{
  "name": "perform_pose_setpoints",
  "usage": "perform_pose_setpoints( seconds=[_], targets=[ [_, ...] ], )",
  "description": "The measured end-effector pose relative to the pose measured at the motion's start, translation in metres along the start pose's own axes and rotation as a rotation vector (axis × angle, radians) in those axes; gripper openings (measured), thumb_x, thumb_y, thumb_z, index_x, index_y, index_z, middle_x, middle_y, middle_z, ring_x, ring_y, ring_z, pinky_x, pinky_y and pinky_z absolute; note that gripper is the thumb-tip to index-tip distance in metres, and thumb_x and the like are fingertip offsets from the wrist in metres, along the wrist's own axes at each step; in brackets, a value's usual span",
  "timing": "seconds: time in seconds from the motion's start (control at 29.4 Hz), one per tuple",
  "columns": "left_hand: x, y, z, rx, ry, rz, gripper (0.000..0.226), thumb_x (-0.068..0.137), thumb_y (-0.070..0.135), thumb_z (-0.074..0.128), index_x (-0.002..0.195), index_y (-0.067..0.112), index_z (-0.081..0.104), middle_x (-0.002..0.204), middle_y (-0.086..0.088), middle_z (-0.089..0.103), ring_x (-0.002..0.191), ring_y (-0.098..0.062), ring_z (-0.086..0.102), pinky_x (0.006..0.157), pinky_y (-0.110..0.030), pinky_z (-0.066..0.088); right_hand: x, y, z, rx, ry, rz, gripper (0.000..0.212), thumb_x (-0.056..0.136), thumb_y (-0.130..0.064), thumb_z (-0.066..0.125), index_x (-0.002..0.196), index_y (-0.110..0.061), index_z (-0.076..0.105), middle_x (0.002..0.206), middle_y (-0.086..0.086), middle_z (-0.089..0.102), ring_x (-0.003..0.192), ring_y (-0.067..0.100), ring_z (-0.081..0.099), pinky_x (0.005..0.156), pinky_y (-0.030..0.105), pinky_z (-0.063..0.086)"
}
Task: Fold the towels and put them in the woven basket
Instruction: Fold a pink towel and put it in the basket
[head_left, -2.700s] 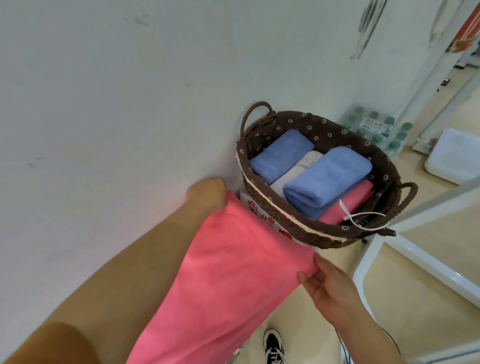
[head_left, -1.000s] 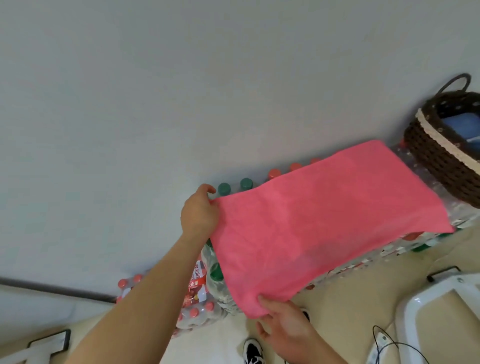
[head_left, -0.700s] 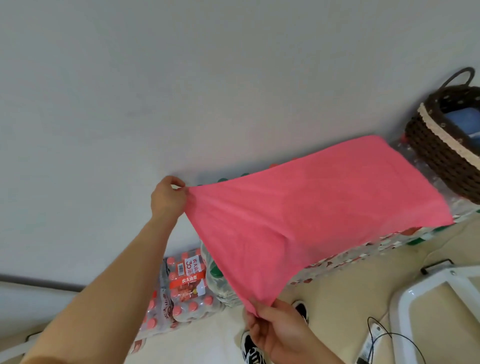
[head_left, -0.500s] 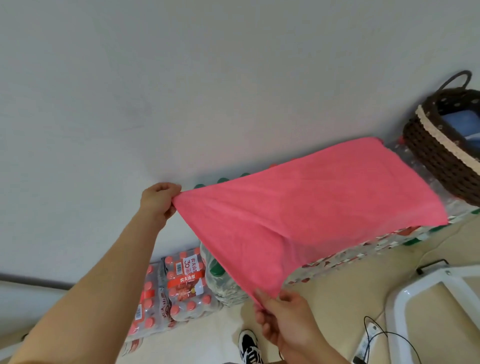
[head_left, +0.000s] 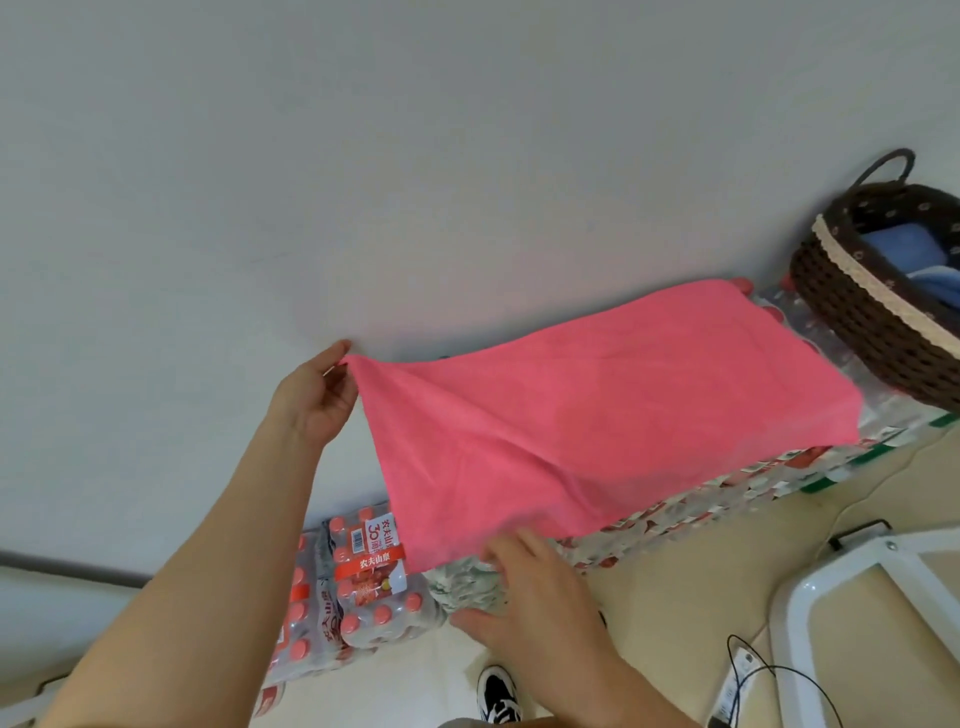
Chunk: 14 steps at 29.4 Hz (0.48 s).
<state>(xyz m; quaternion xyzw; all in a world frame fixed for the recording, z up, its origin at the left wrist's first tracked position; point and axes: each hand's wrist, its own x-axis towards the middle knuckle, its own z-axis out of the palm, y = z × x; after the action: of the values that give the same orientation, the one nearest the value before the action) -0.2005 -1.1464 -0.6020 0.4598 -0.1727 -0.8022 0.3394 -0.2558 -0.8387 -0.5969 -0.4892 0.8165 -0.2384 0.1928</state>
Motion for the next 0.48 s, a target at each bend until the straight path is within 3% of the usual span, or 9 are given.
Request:
perform_pose_setpoints(
  seconds=[0.1,0.2,0.31,0.41,0.48],
  targets=[
    [-0.007,-0.005,0.005,0.047,0.004,0.005,0.004,0.087,0.001,0.063,0.089,-0.001,0.066,0.075,-0.009,0.058,0.051,-0.013,0.062,0.054,-0.02,0.055,0.02,-0.017,0.029,-0.312,0.111,-0.256,0.064,0.055,-0.062,0.072,0.107,-0.034,0.05,0.092,-0.004,0.049,0.076,0.015,0.05,0.057,0.025,0.043],
    [-0.013,-0.004,0.006,0.07,0.007,0.027,0.006,0.087,0.0,0.062,0.091,-0.002,0.067,0.07,-0.009,0.056,0.05,-0.013,0.061,0.056,-0.02,0.056,0.043,-0.024,0.054,-0.416,0.09,-0.276,0.078,0.05,-0.046,0.084,0.119,-0.037,0.048,0.097,0.005,0.053,0.08,0.023,0.051,0.06,0.035,0.046],
    [-0.017,-0.001,0.001,0.118,0.018,0.033,0.006,0.087,0.0,0.062,0.09,-0.001,0.067,0.069,-0.008,0.055,0.05,-0.012,0.059,0.058,-0.02,0.057,0.055,-0.019,0.065,-0.403,0.134,-0.308,0.051,0.05,-0.02,0.082,0.096,-0.027,0.06,0.084,0.001,0.052,0.074,0.02,0.053,0.06,0.032,0.047],
    [-0.017,0.007,-0.006,0.116,0.037,0.049,0.006,0.087,-0.002,0.061,0.088,-0.002,0.067,0.074,-0.01,0.058,0.058,-0.014,0.06,0.061,-0.021,0.058,0.056,-0.019,0.054,-0.265,0.129,-0.38,0.032,0.052,-0.016,0.084,0.073,-0.022,0.061,0.072,-0.006,0.052,0.063,0.013,0.05,0.052,0.024,0.042],
    [-0.017,0.013,-0.012,0.064,0.051,0.062,0.006,0.087,-0.004,0.06,0.089,-0.004,0.066,0.079,-0.012,0.06,0.064,-0.016,0.061,0.061,-0.022,0.058,0.053,-0.021,0.046,-0.069,0.081,-0.422,0.015,0.066,-0.013,0.076,0.069,-0.016,0.062,0.07,-0.005,0.051,0.06,0.013,0.048,0.047,0.025,0.04]
  ],
)
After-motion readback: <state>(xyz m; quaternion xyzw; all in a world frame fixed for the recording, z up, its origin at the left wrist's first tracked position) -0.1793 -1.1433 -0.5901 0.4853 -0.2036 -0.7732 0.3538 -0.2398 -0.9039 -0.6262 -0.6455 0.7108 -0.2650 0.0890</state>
